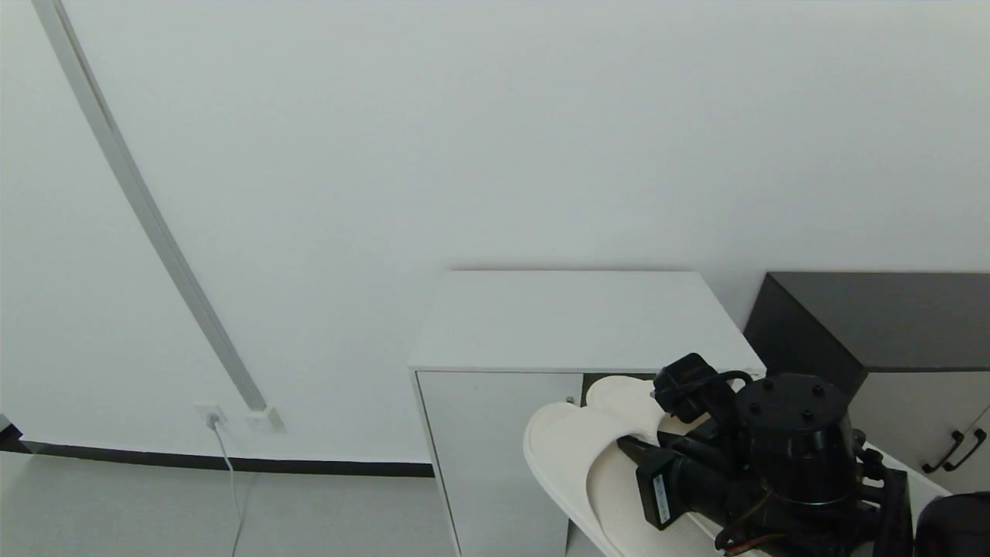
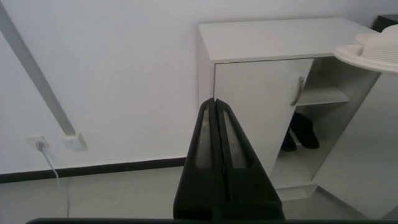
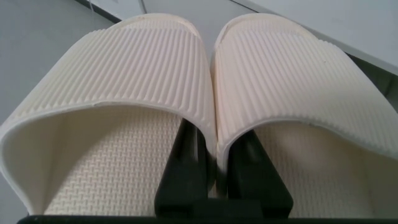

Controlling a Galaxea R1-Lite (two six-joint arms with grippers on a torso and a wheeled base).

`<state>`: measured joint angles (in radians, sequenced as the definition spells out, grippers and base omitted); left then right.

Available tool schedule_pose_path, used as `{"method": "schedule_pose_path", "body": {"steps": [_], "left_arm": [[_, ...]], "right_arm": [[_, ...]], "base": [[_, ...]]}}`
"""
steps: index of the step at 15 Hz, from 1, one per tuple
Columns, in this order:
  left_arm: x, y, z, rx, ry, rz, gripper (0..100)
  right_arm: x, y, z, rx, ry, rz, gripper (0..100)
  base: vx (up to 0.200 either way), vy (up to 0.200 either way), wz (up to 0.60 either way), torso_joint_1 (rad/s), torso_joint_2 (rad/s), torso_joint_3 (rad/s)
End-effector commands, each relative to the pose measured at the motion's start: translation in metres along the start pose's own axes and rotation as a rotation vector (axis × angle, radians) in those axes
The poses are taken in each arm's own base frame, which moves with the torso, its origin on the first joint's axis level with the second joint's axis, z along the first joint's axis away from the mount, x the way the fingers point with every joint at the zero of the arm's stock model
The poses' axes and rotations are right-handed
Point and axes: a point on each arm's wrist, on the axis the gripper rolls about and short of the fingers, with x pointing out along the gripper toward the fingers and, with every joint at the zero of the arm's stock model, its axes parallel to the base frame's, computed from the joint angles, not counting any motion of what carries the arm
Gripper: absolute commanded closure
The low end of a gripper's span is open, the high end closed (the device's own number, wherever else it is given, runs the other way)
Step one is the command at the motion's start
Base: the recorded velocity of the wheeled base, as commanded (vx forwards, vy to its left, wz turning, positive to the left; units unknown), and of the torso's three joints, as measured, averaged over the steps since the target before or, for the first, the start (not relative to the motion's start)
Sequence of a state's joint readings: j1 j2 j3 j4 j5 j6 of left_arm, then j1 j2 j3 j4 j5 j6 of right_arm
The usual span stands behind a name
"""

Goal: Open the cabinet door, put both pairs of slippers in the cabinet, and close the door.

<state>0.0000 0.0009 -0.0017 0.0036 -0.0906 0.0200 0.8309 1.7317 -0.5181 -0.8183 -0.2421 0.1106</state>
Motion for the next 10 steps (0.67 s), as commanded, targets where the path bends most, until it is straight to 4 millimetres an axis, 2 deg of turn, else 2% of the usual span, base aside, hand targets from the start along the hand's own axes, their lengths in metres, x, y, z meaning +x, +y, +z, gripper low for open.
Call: {"method": "schedule_pose_path", "body": {"steps": [1, 7, 10], "left_arm": [[0.0001, 0.0, 0.0, 0.0, 0.0, 0.0, 100], [0.0001, 0.0, 0.0, -0.002, 0.0, 0.0, 100], [0.0001, 0.0, 0.0, -0.002, 0.0, 0.0, 100]], "right_arm": [[-0.0002, 0.0, -0.0007, -0.001, 0.002, 0.0, 100], [0.0, -0.0011, -0.0033, 0.002, 0.012, -0.004, 100], [0.0002, -0.0016, -0.0045, 0.006, 0.017, -0.006, 100]], "base": [[0.0, -0.2, 0.0, -0.002, 0.01, 0.002], [0.0, -0.2, 0.0, 0.006, 0.0, 0.002], [0.0, 0.0, 0.0, 0.0, 0.0, 0.0]]}}
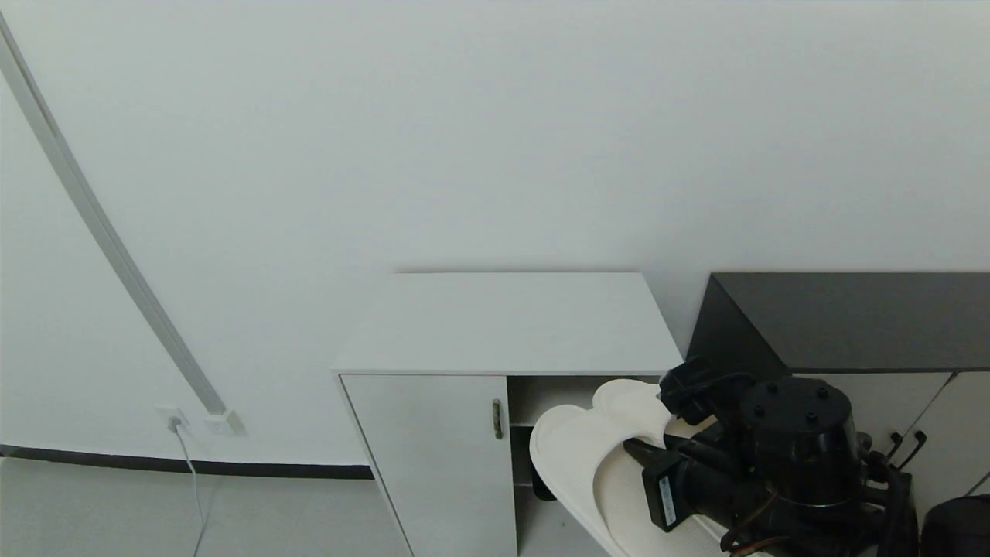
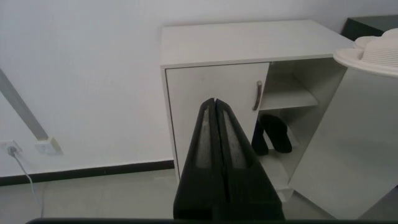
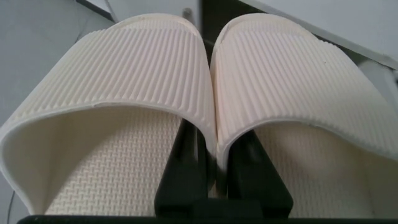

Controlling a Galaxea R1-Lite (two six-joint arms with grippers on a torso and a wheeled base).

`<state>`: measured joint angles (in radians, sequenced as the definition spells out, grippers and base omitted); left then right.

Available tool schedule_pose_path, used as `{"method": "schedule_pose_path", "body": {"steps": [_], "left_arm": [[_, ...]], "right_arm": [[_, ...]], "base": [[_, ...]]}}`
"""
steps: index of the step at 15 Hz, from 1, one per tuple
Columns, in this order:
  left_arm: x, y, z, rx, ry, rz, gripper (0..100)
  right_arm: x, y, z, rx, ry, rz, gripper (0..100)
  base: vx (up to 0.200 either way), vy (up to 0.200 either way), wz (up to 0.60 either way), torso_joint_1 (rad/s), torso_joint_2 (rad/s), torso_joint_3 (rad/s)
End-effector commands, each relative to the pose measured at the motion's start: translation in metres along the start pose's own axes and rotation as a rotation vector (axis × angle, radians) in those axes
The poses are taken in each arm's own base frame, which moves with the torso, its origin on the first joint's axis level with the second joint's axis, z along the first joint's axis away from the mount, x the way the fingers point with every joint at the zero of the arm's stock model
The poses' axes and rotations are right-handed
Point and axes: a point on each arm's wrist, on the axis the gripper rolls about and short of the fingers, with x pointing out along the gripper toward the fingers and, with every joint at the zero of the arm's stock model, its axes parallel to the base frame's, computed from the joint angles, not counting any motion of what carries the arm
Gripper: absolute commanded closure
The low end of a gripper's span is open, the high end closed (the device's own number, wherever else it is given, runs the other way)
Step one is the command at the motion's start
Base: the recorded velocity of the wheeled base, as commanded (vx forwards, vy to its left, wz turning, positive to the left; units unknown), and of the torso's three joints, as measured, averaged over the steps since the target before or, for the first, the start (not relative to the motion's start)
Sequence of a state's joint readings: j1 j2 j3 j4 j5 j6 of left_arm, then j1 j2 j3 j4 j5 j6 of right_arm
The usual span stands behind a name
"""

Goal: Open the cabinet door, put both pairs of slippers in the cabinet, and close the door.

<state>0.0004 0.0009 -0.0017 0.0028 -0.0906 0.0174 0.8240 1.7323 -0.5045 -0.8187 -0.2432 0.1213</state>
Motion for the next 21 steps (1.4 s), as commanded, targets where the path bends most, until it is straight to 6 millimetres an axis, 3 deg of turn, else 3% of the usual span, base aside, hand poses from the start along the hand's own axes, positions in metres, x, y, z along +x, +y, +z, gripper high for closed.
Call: {"method": "schedule_pose_path", "body": {"steps": [1, 14, 21], "left_arm": [[0.0, 0.0, 0.0, -0.001, 0.001, 0.0, 100], [0.0, 0.0, 0.0, -0.001, 0.001, 0.0, 100], [0.0, 0.0, 0.0, -0.001, 0.001, 0.0, 100]], "right_arm": [[0.001, 0.0, 0.0, 0.004, -0.008, 0.002, 100], [0.01, -0.002, -0.006, 0.029, -0.087, 0.012, 100], [0.011, -0.001, -0.011, 0.028, -0.105, 0.014, 100]], "base": [[0.0, 0.0, 0.0, 0.0, 0.0, 0.0], [0.0, 0.0, 0.0, 0.0, 0.0, 0.0], [0.0, 0.0, 0.0, -0.143, 0.32, 0.168]]}}
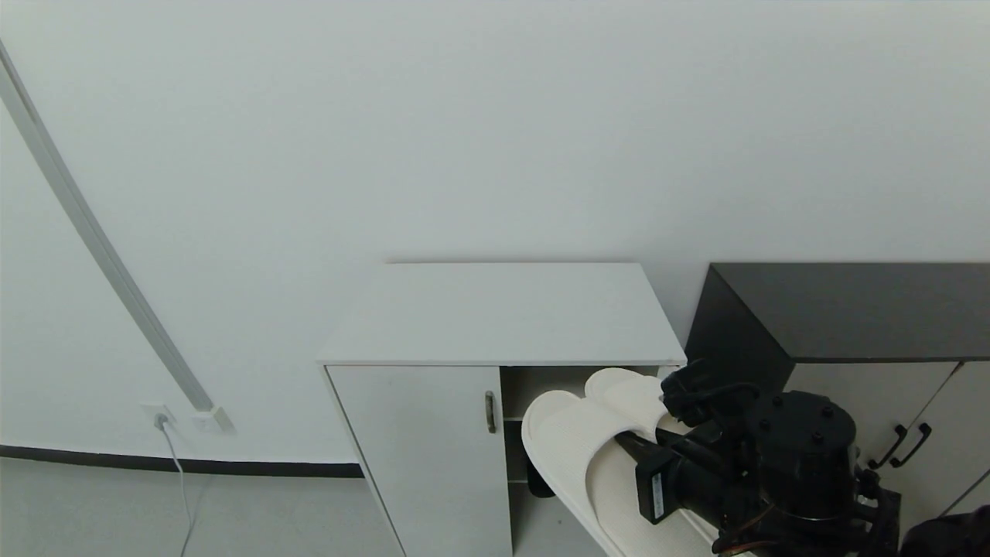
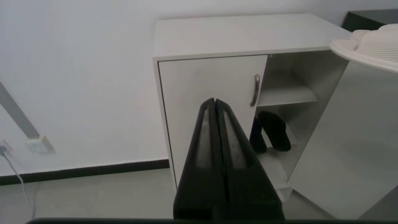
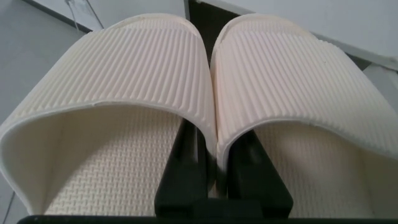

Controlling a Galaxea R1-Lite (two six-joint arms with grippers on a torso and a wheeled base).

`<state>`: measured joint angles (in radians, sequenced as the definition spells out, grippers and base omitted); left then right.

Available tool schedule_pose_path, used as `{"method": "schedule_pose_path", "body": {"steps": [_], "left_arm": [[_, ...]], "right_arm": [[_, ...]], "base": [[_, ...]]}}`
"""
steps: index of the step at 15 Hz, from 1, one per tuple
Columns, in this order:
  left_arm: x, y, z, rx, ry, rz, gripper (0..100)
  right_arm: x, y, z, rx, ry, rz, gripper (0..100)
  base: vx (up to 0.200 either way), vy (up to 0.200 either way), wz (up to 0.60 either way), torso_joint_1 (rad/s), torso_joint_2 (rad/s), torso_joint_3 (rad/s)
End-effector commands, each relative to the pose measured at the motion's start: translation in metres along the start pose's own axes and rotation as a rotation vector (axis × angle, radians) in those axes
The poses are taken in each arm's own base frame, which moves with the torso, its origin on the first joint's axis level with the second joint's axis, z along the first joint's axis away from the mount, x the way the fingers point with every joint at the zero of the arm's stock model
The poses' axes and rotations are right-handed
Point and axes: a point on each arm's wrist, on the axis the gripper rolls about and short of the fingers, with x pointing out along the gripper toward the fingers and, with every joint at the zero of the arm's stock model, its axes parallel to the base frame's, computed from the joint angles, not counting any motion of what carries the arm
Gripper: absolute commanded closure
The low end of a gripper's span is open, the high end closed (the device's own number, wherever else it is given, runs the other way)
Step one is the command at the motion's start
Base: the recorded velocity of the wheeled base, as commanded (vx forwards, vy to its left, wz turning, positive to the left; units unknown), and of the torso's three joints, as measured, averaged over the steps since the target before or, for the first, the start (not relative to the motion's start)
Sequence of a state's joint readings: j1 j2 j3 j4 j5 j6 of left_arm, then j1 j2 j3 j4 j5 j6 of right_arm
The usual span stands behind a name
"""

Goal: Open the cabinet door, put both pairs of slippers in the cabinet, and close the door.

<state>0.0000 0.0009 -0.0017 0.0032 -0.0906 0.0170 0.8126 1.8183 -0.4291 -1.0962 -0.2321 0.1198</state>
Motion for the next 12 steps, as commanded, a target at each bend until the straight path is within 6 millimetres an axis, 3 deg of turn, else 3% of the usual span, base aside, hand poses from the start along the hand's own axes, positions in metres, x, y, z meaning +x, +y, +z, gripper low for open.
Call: {"method": "schedule_pose_path", "body": {"steps": [1, 12], "left_arm": [[0.0001, 0.0, 0.0, 0.0, 0.001, 0.0, 100], [0.0001, 0.0, 0.0, 0.0, 0.001, 0.0, 100]], "right_arm": [[0.0008, 0.0002, -0.0016, -0.002, 0.006, 0.002, 100], [-0.0006, 0.0002, -0.0027, -0.007, 0.006, 0.005, 100]], "base": [[0.0, 0.0, 0.0, -0.149, 0.33, 0.183], [0.0, 0.0, 0.0, -0.171, 0.39, 0.221]]}}
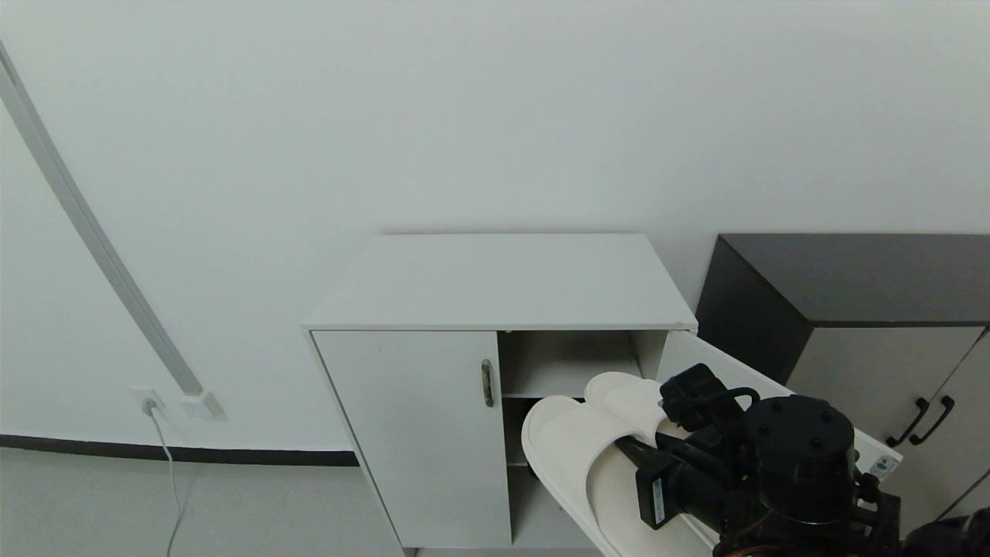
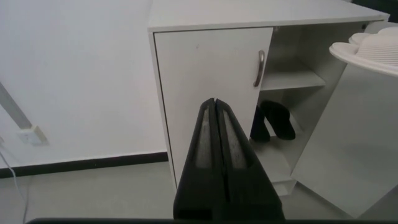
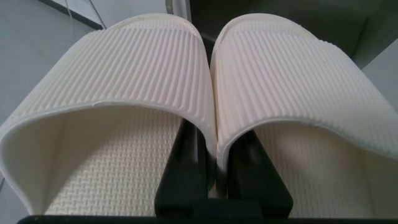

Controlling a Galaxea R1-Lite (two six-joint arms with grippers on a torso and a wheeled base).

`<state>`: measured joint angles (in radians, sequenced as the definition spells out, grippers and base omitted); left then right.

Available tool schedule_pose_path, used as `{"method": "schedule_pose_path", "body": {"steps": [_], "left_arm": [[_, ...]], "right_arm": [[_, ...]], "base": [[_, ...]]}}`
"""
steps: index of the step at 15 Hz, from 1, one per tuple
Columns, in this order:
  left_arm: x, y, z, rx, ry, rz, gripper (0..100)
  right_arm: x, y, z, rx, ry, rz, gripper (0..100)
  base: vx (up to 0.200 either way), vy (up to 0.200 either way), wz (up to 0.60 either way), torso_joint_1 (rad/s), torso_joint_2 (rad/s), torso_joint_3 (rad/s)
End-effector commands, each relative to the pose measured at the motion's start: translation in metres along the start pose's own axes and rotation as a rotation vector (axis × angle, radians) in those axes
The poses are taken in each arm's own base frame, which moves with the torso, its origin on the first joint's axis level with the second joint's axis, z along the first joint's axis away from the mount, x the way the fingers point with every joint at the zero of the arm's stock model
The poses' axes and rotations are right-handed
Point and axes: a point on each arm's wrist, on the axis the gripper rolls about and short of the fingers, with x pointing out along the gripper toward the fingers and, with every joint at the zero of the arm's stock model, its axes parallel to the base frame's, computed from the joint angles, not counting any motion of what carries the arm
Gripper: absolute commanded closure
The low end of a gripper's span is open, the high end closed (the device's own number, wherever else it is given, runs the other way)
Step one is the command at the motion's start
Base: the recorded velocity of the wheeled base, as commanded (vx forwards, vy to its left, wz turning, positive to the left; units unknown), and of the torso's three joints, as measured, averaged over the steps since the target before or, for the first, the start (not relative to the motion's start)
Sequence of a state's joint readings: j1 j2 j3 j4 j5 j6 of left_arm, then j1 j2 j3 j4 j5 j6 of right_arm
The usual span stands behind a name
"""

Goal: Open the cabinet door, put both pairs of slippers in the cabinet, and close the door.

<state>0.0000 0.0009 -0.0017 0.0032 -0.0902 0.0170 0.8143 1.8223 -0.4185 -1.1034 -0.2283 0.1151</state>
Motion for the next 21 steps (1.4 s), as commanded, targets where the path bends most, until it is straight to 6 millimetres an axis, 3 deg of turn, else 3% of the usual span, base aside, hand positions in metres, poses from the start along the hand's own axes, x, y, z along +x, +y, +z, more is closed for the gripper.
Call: {"method": "schedule_pose_path", "body": {"steps": [1, 21], "left_arm": [[0.0001, 0.0, 0.0, 0.0, 0.001, 0.0, 100], [0.0001, 0.0, 0.0, 0.0, 0.001, 0.0, 100]], "right_arm": [[-0.0003, 0.0004, -0.0003, -0.001, 0.0, 0.001, 100], [-0.0028, -0.0008, -0.0062, -0.002, 0.001, 0.005, 100]], "base": [[0.0, 0.0, 0.0, -0.227, 0.53, 0.305], [0.0, 0.0, 0.0, -0.18, 0.51, 0.322]]}}
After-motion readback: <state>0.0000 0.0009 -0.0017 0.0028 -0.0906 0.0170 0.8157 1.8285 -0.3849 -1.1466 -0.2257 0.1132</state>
